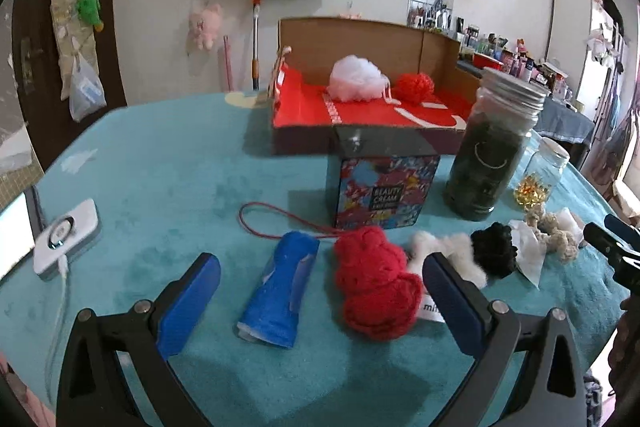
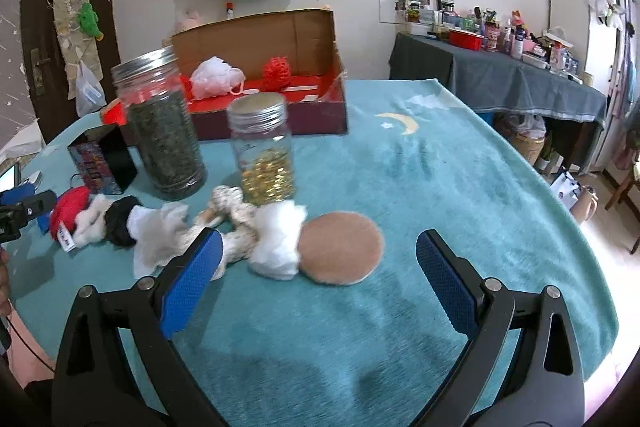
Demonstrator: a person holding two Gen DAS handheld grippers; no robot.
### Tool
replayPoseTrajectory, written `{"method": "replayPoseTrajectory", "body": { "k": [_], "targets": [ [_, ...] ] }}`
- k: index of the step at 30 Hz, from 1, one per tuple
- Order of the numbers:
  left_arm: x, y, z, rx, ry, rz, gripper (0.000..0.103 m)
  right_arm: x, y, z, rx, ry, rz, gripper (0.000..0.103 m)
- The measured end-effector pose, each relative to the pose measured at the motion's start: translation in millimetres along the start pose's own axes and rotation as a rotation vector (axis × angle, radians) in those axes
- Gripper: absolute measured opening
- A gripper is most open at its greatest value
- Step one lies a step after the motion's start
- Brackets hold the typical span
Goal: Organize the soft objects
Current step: 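Grasp the red knitted bunny with the left tool while the right tool grasps the tan round pad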
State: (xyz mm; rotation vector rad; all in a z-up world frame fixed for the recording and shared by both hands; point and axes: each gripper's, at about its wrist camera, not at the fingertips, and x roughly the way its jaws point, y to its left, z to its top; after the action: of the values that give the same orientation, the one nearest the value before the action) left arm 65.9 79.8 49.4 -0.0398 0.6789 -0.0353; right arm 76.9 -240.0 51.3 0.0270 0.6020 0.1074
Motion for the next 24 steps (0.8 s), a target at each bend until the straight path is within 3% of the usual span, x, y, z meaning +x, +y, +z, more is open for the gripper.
{"method": "replayPoseTrajectory", "body": {
  "k": [7,11,21,24],
  "targets": [
    [2,-15,0,0.048,0.011,-0.085,0.09,7,-24,5,0.061,0.024,0.036,0.099],
    [9,-21,-1,0.067,0.044,-0.1,0.075,11,-33,5,0.085,0.039,0.04,0.095],
    [23,-23,-4,0.073,0.101,-0.105,0.073,23,-29,4,0.017,0.122,0.06,0.093],
    [23,-21,-3,0.072,0.106,-0.103,0.073,20,-31,6,-0.005,0.109,0.02,0.093]
  ]
}}
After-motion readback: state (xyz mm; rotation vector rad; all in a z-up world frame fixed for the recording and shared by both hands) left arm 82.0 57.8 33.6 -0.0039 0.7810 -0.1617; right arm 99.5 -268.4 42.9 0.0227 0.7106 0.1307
